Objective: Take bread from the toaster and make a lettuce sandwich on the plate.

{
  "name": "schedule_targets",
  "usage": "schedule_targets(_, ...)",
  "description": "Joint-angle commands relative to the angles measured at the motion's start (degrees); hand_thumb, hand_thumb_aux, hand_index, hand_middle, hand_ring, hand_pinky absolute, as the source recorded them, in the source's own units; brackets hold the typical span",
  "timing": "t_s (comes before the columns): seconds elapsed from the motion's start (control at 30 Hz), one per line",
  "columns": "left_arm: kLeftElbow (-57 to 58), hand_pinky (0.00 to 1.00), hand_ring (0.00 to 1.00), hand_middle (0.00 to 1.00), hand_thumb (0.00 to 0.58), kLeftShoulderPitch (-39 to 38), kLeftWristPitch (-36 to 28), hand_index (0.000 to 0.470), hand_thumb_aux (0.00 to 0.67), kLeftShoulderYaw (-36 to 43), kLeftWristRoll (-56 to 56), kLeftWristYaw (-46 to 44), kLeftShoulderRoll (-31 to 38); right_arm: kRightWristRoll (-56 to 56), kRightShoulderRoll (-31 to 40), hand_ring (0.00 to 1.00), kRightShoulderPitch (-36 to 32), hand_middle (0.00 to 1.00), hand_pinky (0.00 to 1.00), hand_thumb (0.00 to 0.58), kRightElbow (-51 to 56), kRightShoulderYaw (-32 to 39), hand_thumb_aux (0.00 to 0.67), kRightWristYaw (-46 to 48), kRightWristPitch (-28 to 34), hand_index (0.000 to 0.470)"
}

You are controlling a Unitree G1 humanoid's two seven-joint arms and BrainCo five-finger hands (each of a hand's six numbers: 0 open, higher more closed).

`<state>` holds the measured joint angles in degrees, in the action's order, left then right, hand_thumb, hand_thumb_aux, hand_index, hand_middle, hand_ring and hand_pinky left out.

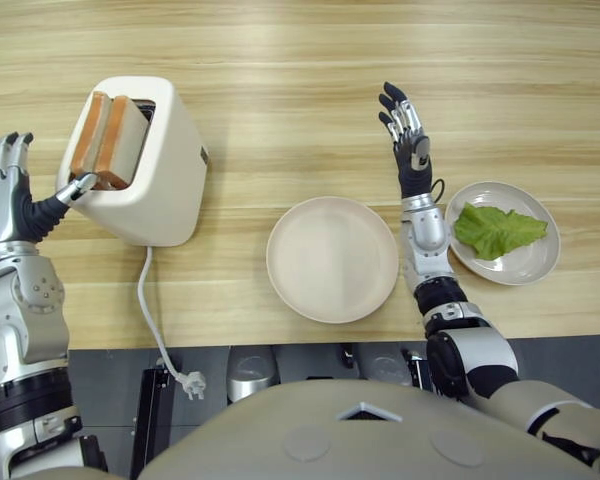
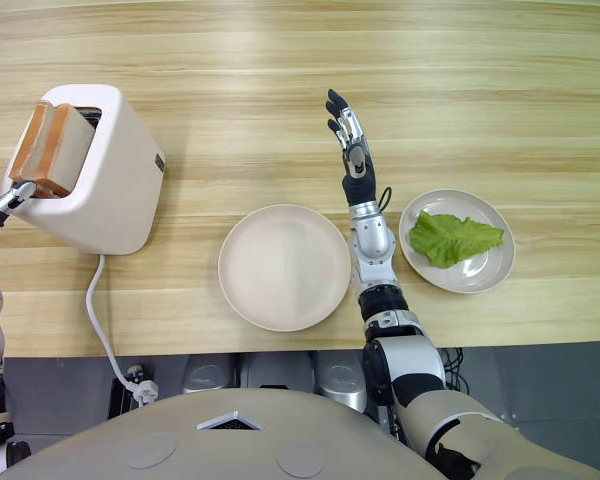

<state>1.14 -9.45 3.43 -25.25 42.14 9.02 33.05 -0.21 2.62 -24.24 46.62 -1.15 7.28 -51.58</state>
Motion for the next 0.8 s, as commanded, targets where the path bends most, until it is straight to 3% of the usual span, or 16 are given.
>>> schedule_targets(0.03,1.1,0.0,0.0,0.0,0.079,0.6,-1.4,0.032,0.047,1.6,-1.0,0.8,1.1,-0.4,0.4,0.0,0.4,0.0,0.0,0.0,0.3,-0.2,0.0,-0.3,-0.4,0.0)
schedule_targets(0.1,1.1,0.0,0.0,0.0,0.294,0.9,-1.6,0.137,0.2,2.4,-1.0,0.7,1.3,-0.5,0.4,0.0,0.5,0.0,0.0,0.0,0.3,-0.2,0.0,-0.4,-0.5,0.0)
schedule_targets(0.13,1.0,0.0,0.0,0.0,0.294,1.1,-1.7,0.137,0.2,2.8,-1.0,0.7,1.4,-0.5,0.4,0.0,0.5,0.0,0.0,0.0,0.3,-0.1,0.0,-0.4,-0.5,0.0)
schedule_targets(0.17,0.9,0.0,0.0,0.0,0.441,1.3,-1.6,0.235,0.342,3.0,-1.2,0.8,1.4,-0.6,0.4,0.0,0.5,0.0,0.0,0.0,0.3,-0.1,0.0,-0.4,-0.6,0.0)
schedule_targets(0.37,-0.1,0.0,0.0,0.0,0.447,2.6,-1.8,0.24,0.349,6.2,-1.5,0.9,1.5,-1.3,0.4,0.0,0.5,0.0,0.0,0.0,0.5,0.1,0.0,-0.7,-1.0,0.0)
schedule_targets(0.5,-0.9,0.0,0.0,0.0,0.42,3.5,-1.7,0.218,0.318,9.2,-1.7,0.6,1.1,-2.0,0.5,0.0,0.5,0.0,0.0,0.0,0.5,0.4,0.0,-1.1,-1.4,0.0)
schedule_targets(0.67,-1.2,0.0,0.0,0.0,0.449,4.1,-1.7,0.242,0.352,11.0,-2.5,1.1,1.0,-3.1,0.4,0.0,0.7,0.0,0.0,0.0,0.5,0.7,0.0,-1.6,-1.8,0.0)
schedule_targets(0.77,-3.0,0.0,0.0,0.0,0.561,4.7,-1.3,0.377,0.549,10.6,-3.1,2.3,0.9,-3.7,0.4,0.0,0.8,0.0,0.0,0.0,0.4,0.8,0.0,-1.9,-2.0,0.0)
schedule_targets(0.8,-3.6,0.0,0.0,0.0,0.561,4.9,-1.1,0.377,0.549,10.5,-3.3,2.7,0.8,-3.8,0.4,0.0,0.9,0.0,0.0,0.0,0.4,0.8,0.0,-1.9,-2.0,0.0)
